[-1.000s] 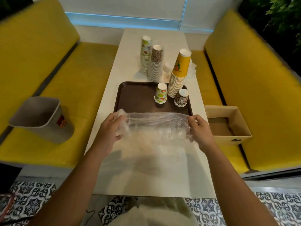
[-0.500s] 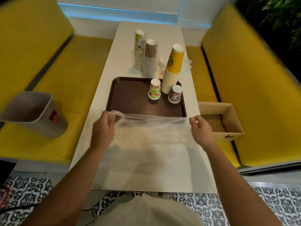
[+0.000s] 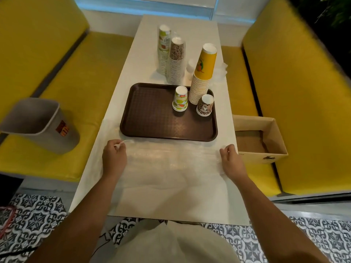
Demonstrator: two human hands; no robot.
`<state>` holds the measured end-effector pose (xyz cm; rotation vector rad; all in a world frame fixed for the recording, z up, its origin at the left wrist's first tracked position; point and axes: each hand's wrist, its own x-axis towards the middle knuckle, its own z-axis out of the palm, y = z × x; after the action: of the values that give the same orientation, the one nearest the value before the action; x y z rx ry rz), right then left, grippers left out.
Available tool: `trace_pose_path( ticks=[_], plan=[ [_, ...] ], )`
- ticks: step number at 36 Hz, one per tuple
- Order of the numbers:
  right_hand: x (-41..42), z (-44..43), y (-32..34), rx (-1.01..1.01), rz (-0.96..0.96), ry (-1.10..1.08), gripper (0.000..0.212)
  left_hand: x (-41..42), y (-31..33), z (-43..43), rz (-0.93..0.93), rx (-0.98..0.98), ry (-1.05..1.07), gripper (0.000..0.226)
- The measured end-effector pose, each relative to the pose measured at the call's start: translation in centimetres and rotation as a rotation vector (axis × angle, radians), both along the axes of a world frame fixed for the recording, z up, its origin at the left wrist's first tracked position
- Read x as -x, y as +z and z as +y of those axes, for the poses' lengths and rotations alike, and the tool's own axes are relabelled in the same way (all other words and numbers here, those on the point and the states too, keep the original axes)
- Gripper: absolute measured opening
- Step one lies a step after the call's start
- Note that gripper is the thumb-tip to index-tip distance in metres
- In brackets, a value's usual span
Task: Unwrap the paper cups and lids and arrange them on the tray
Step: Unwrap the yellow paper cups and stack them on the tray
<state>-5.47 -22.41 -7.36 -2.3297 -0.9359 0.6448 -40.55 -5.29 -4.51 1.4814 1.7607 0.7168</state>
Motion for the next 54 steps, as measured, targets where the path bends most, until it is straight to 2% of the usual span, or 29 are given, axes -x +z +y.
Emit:
trace_pose_path(
  ticks=[3,5,7,9,12,14,16,21,25,27,36,54],
  plan=[
    [1.0,-0.3,-0.8,-0.009,-0.090,-0.002,0.024,-0.1,-0.5,-0.6,0.138,0.020,-0.011,0.034],
    [1.7,-0.7,-1.4,-0.026,-0.342,0.003,0.031,-0.3,-0.4,-1.3,0.323,-0.048,0.035,0.041],
    [2.8,-1.0,-1.4,-0.056,-0.590,0.025,0.033,-0.7,-0.1,-2.1,0.449,-0.237,0.051,0.047],
    [3.9,-0.9,-1.0,-0.137,-0.695,0.119,0.034,-1.7,0.1,-2.8,0.503,-0.406,-0.023,0.049],
    [6.1,-0.7,-0.9,-0.239,-0.738,0.308,0.032,-4.6,-0.1,-4.7,0.531,-0.569,-0.311,0.044],
    [7.5,-0.4,-1.1,-0.249,-0.726,0.396,0.036,-6.8,-0.9,-6.5,0.594,-0.573,-0.575,0.047],
    [8.8,0.1,-1.1,-0.217,-0.705,0.441,0.040,-8.6,-2.3,-7.9,0.663,-0.487,-0.761,0.054],
    [9.2,1.7,-1.7,-0.012,-0.608,0.509,0.053,-10.6,-5.4,-9.3,0.774,-0.297,-0.905,0.061],
    [7.8,1.3,-3.8,0.164,-0.475,0.700,0.060,-10.1,-5.2,-9.9,0.780,-0.272,-0.903,0.065],
    [7.7,0.7,-4.4,0.191,-0.447,0.721,0.060,-9.3,-5.5,-9.9,0.750,-0.262,-0.913,0.066],
    [8.0,0.5,-4.9,0.189,-0.439,0.659,0.061,-6.1,-6.6,-7.7,0.775,-0.277,-0.896,0.068],
    [8.0,-0.5,-5.0,0.295,-0.510,0.471,0.064,-1.1,-7.4,-5.1,0.789,-0.222,-0.684,0.070]
  ],
)
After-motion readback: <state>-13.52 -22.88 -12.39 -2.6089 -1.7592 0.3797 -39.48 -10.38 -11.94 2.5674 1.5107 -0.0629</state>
